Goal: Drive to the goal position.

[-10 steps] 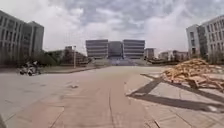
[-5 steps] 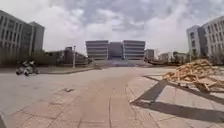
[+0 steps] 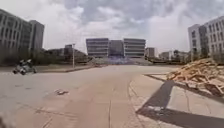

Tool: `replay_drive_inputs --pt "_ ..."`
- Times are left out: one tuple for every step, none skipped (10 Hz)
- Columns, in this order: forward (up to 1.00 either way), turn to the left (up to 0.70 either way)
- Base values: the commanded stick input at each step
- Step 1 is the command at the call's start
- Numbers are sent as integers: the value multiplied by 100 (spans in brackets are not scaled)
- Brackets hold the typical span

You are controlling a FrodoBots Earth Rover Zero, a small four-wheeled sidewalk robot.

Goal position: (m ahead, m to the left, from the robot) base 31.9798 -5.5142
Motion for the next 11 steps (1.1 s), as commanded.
replay_drive_inputs --pt "70 0" --pt "70 -5" --pt "70 -20" --pt "70 -30" --pt "70 -17" --pt "70 0" --pt "70 0" --pt "70 0" --pt "70 0" --pt "70 0" --pt "70 0"
